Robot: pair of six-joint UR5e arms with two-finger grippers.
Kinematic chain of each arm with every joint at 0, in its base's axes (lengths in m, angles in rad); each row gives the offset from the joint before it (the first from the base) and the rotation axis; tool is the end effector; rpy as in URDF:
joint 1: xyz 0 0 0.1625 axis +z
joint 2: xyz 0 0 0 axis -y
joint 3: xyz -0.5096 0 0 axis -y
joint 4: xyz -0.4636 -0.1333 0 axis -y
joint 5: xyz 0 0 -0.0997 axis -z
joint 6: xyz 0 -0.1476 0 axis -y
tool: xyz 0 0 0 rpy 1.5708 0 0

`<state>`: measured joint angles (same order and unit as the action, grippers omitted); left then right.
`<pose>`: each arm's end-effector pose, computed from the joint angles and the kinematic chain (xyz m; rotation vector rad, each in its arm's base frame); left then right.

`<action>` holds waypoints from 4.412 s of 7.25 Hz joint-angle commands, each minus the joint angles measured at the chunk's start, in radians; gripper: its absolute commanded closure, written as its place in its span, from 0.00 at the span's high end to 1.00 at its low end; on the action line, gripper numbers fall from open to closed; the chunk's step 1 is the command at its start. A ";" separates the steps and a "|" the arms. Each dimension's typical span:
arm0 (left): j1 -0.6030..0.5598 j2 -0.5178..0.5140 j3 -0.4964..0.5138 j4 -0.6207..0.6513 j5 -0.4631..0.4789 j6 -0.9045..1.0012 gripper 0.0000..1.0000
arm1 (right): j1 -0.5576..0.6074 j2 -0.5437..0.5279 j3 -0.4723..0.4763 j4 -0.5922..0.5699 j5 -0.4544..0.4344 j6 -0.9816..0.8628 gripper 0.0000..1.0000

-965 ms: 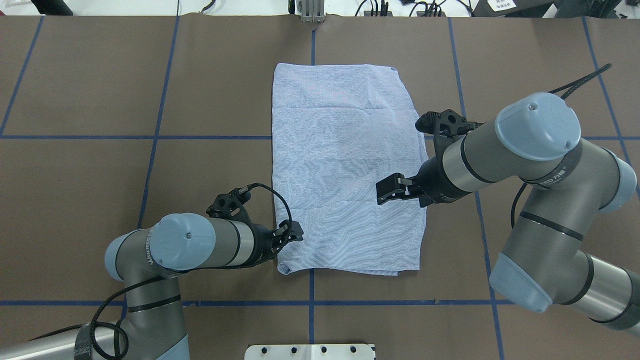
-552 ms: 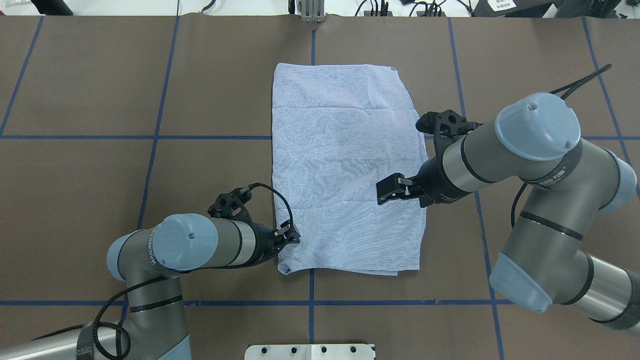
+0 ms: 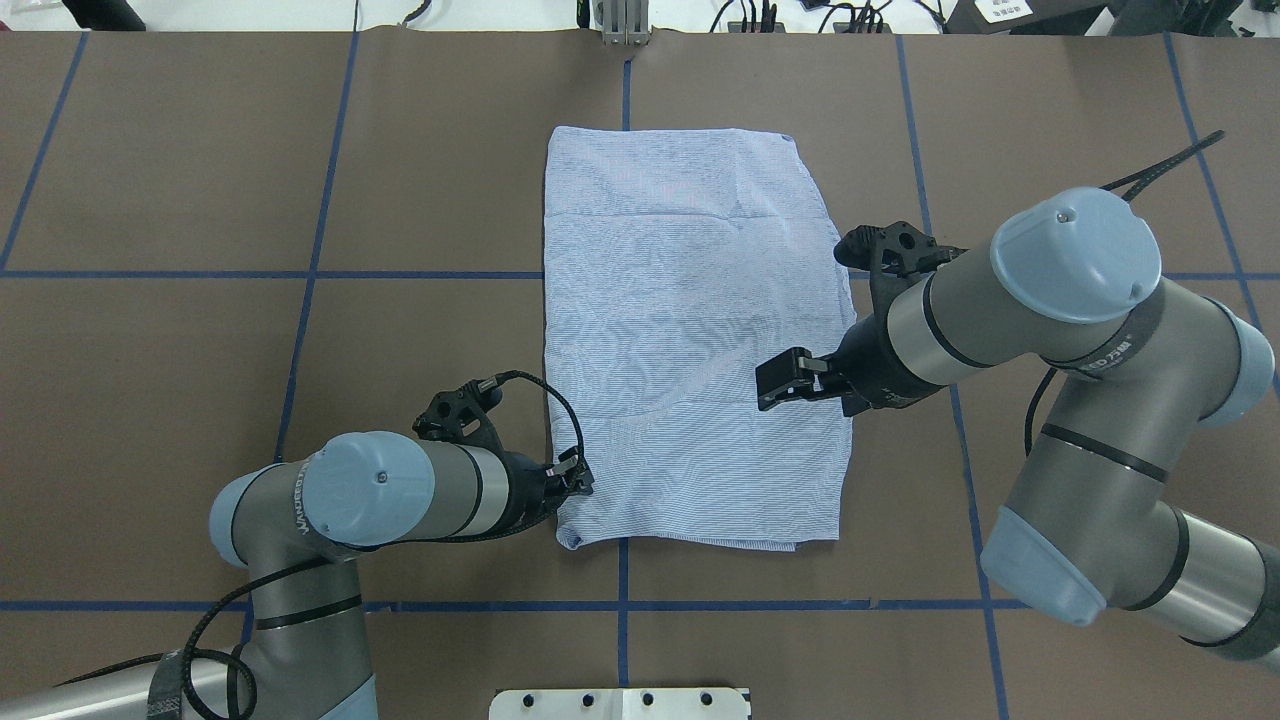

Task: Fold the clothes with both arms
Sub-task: 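Lower both grippers toward the shirt's corners nearest the robot, then pinch the two near corners of the shirt with both grippers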

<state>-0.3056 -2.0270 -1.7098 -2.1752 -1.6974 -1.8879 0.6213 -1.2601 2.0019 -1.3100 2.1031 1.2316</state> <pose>0.7103 -0.3443 0.3203 -0.1192 1.2099 -0.4693 -0.5014 -0.4307 0.3189 0.0203 -1.0885 -0.0130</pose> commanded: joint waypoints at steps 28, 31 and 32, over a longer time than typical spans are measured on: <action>0.003 -0.009 -0.070 0.094 -0.039 0.009 0.00 | -0.291 0.008 -0.135 -0.133 -0.284 0.698 1.00; 0.002 -0.007 -0.070 0.094 -0.039 0.009 0.00 | -0.304 0.056 -0.130 -0.231 -0.284 0.700 1.00; 0.002 -0.007 -0.070 0.094 -0.039 0.009 0.00 | -0.311 0.070 -0.130 -0.250 -0.285 0.700 1.00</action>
<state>-0.3036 -2.0342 -1.7794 -2.0816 -1.7365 -1.8791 0.3186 -1.2136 1.8709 -1.5227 1.8191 1.9312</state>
